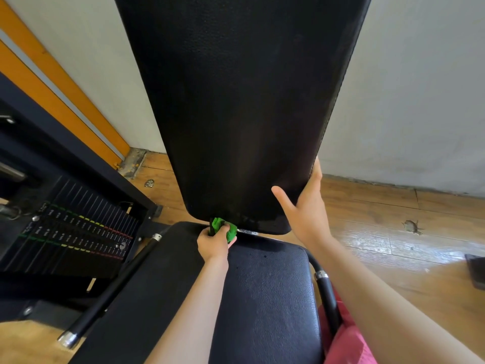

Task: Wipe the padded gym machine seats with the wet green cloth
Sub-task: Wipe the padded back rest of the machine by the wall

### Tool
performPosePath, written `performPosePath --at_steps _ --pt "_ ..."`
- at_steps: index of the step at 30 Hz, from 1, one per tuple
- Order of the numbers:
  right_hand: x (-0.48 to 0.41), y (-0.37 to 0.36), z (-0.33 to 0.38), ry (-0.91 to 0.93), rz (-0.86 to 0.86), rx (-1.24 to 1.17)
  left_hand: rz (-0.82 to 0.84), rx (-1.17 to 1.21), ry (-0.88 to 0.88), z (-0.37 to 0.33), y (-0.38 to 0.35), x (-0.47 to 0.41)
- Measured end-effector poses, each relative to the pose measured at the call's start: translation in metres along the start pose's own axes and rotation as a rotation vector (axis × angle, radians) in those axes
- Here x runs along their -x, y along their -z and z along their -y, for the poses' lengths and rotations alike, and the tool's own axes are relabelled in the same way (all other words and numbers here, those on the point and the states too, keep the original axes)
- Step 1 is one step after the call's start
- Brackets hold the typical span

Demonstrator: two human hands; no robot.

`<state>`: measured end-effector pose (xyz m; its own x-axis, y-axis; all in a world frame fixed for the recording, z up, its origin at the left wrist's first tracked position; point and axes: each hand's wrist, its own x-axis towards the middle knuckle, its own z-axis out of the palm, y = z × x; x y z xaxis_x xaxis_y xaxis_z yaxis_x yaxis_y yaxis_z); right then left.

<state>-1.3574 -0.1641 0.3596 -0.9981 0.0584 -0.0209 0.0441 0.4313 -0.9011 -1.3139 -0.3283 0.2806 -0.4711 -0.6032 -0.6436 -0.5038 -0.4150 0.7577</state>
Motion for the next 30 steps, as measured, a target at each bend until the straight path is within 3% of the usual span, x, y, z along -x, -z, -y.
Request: performPosePath --at_steps 4,8,12,16,21,25,30 --pt "-0.001 0.002 0.001 0.006 0.008 -0.005 0.12 0.142 -0.087 -0.013 -0.016 0.025" --pt "-0.001 0.006 0.001 0.009 0.036 -0.008 0.103 0.079 -0.159 -0.011 -0.017 0.025" --pt "-0.002 0.01 0.0 0.009 0.067 -0.011 -0.013 0.092 0.026 0.004 -0.007 0.012" --pt "-0.004 0.011 0.001 -0.001 0.085 -0.016 -0.018 0.072 0.056 0.001 -0.005 0.014" --pt "-0.004 0.012 0.002 -0.006 0.089 -0.009 0.135 0.18 -0.108 -0.031 -0.013 0.043" --pt "-0.003 0.013 0.003 -0.018 0.088 -0.016 0.2 0.12 -0.263 -0.052 -0.016 0.054" --pt "-0.006 0.018 0.005 -0.03 0.125 0.005 0.061 0.156 -0.104 -0.035 -0.008 0.035"
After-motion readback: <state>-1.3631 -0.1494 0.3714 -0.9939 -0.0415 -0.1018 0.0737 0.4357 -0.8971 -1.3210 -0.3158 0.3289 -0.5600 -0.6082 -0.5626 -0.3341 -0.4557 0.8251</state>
